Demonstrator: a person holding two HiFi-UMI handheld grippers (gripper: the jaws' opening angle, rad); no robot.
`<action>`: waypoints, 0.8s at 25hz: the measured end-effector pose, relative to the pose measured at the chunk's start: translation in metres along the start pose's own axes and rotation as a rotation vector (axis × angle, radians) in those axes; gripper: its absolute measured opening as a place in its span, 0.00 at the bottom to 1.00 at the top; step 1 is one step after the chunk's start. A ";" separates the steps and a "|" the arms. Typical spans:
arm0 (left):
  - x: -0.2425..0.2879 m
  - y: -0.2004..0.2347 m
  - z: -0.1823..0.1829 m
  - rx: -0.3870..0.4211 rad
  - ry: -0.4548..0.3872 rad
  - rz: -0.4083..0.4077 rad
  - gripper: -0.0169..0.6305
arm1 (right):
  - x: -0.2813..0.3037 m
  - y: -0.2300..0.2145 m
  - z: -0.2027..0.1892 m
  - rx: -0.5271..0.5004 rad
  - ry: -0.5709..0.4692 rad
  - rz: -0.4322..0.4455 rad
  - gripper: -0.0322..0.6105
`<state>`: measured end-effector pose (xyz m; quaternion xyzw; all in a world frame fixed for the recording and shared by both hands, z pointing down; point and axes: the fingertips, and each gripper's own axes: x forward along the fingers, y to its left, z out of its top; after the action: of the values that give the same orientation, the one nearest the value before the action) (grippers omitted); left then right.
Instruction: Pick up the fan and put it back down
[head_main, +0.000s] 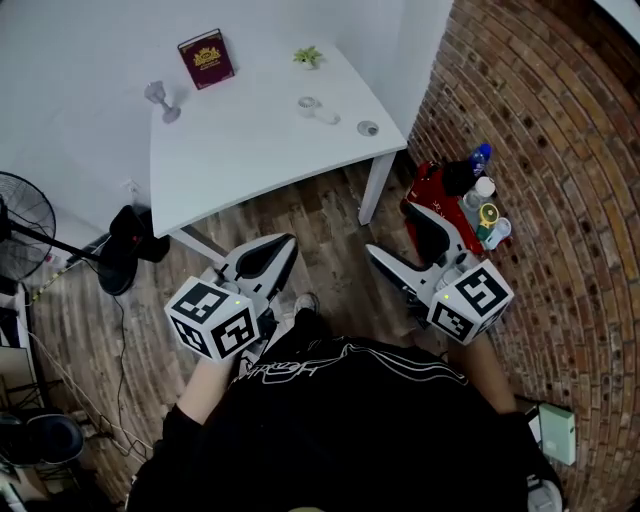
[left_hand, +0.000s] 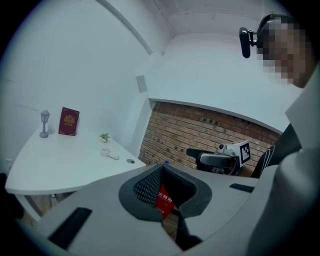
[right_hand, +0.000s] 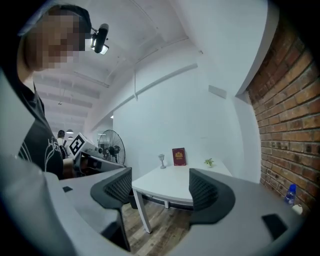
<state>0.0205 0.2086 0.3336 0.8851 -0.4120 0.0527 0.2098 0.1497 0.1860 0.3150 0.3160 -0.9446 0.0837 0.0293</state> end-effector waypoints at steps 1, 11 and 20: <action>0.005 0.013 0.005 -0.003 0.005 -0.004 0.08 | 0.013 -0.007 0.000 0.004 0.008 -0.008 0.59; 0.042 0.153 0.056 -0.032 0.048 -0.025 0.08 | 0.148 -0.059 0.017 0.027 0.057 -0.060 0.60; 0.064 0.226 0.059 -0.054 0.071 -0.056 0.08 | 0.217 -0.082 0.003 0.013 0.133 -0.112 0.60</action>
<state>-0.1123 0.0091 0.3711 0.8878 -0.3808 0.0671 0.2496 0.0262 -0.0075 0.3475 0.3622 -0.9209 0.1089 0.0945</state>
